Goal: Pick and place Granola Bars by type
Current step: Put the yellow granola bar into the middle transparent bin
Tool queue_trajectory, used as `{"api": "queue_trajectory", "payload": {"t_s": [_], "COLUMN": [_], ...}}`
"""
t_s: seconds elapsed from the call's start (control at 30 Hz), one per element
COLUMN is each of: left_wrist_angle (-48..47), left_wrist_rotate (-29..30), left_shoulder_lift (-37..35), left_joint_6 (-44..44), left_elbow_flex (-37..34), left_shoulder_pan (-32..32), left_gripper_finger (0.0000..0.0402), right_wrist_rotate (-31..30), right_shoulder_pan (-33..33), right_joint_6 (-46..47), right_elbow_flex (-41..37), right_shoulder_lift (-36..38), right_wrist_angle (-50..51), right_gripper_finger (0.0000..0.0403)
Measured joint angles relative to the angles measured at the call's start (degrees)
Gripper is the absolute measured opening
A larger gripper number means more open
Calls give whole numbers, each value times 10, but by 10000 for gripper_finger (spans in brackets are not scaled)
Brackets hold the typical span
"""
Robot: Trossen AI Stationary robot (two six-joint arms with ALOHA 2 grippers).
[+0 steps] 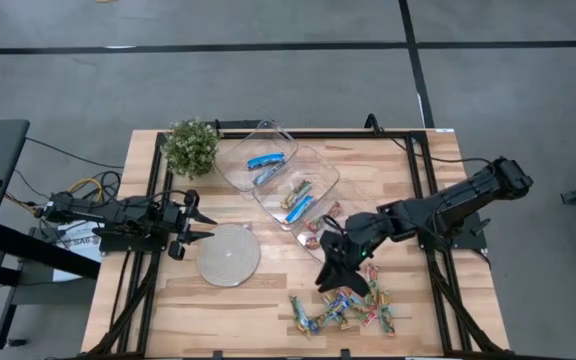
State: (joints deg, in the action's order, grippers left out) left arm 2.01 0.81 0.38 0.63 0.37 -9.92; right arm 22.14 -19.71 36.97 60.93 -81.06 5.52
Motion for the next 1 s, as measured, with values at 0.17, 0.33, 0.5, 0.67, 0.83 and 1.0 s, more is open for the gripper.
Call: {"api": "queue_trajectory", "payload": {"t_s": [0.17, 0.33, 0.5, 0.67, 0.83, 1.0], "left_wrist_angle": [0, 0, 0, 0, 0, 0], "left_wrist_rotate": [0, 0, 0, 0, 0, 0], "left_shoulder_lift": [0, 0, 0, 0, 1, 6], "left_joint_6": [0, 0, 0, 0, 0, 0], "left_elbow_flex": [0, 0, 0, 0, 0, 0], "left_shoulder_pan": [0, 0, 0, 0, 0, 0], "left_gripper_finger": [138, 138, 138, 138, 138, 138], "right_wrist_rotate": [-4, -14, -63, -153, -219, -277], "right_shoulder_pan": [-14, -25, -37, -52, -65, -76], "right_joint_6": [9, 36, 49, 106, 130, 141], "right_elbow_flex": [0, 0, 2, 13, 62, 127], "right_shoulder_lift": [0, -8, -27, -55, -103, -155], "right_wrist_angle": [0, 2, 27, 63, 138, 224], "right_gripper_finger": [113, 113, 113, 113, 113, 113]}}
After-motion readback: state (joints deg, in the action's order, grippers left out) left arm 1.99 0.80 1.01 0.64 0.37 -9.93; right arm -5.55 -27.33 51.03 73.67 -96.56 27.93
